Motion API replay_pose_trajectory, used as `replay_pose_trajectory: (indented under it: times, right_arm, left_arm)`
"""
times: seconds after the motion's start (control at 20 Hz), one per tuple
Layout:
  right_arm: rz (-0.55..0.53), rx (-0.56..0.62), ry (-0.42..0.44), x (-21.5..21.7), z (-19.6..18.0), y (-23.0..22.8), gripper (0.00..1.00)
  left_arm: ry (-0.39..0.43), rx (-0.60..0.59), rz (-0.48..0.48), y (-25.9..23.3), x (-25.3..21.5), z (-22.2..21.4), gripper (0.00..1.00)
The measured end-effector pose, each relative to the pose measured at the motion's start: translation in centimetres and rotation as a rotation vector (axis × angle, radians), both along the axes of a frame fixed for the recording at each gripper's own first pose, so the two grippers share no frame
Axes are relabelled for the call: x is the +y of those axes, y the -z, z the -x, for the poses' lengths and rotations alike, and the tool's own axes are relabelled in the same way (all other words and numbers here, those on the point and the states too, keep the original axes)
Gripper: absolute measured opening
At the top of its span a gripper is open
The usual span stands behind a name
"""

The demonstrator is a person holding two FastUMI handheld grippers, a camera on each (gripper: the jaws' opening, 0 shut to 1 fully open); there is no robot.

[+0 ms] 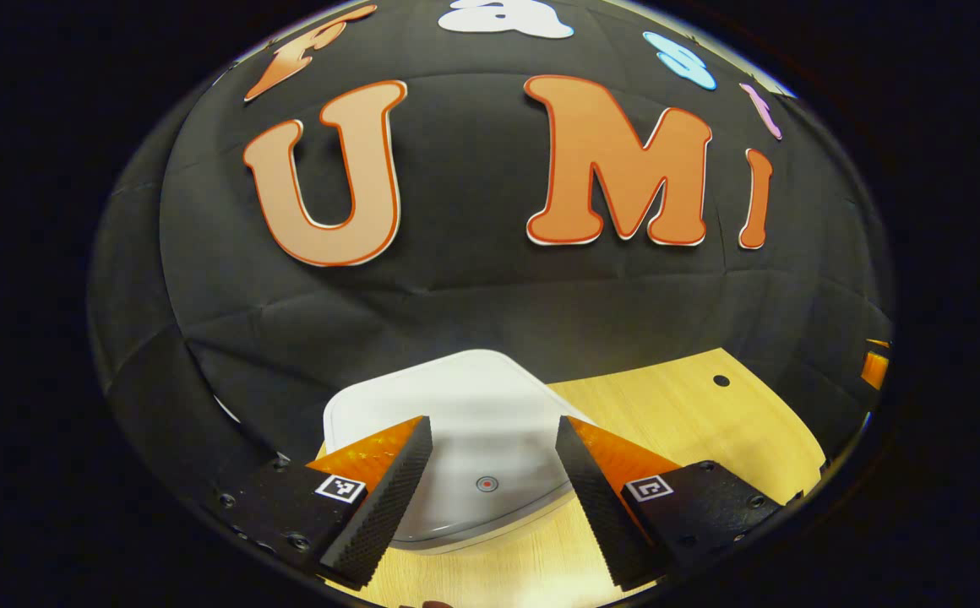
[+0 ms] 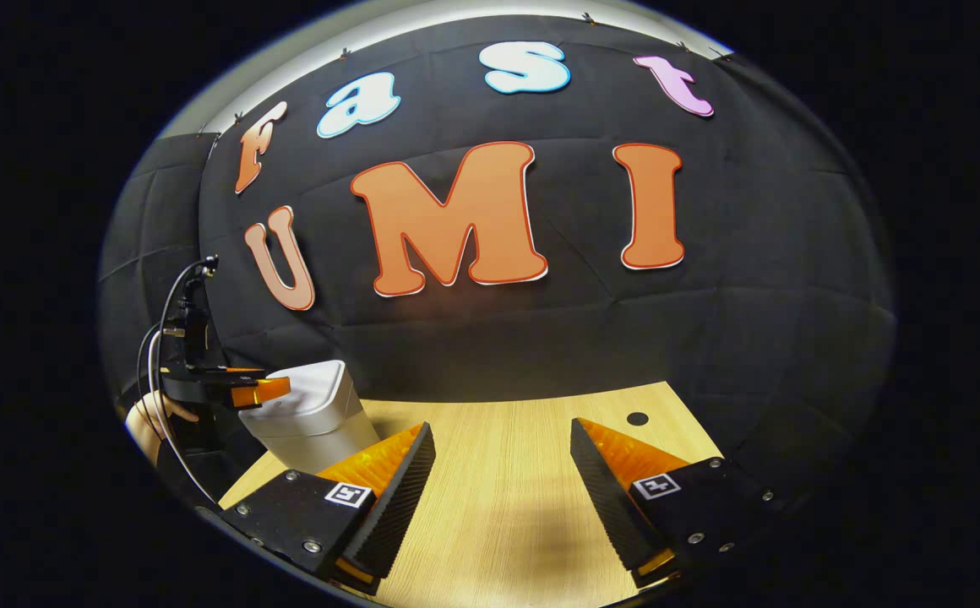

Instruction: Press the lid of the desktop garbage bin to open it, pick up the crumpled paper on the desktop and throw it into the bin, then pick up the pop can on the desktop and drop it into the bin, and finally close the garbage bin lid.

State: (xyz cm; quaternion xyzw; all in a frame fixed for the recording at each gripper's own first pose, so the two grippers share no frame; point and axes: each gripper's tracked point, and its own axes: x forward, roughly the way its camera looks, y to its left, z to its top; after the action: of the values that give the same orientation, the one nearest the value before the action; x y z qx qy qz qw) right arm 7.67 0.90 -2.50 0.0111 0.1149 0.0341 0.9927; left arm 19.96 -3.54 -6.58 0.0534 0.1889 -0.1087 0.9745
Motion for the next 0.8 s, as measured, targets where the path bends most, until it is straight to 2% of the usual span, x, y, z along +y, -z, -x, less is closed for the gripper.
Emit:
replay_pose_trajectory:
  times: [0.3,0.35,0.75,0.8]
  right_arm:
    - [0.011,-0.009,-0.009,0.6,0.0,0.1,0.97]
    - [0.016,-0.012,-0.009,0.6,0.1,0.1,1.0]
    - [0.033,-0.027,-0.014,0.9,0.8,0.7,0.96]
    - [0.034,-0.027,-0.013,1.0,1.1,0.9,1.0]
  left_arm:
    - [0.029,-0.082,0.042,-2.3,-2.9,3.0,0.95]
    - [0.031,-0.094,0.043,-2.6,-3.2,3.5,0.95]
    - [0.056,-0.19,0.094,-4.1,-5.6,8.6,0.94]
    - [0.053,-0.193,0.102,-4.1,-5.8,9.3,0.94]
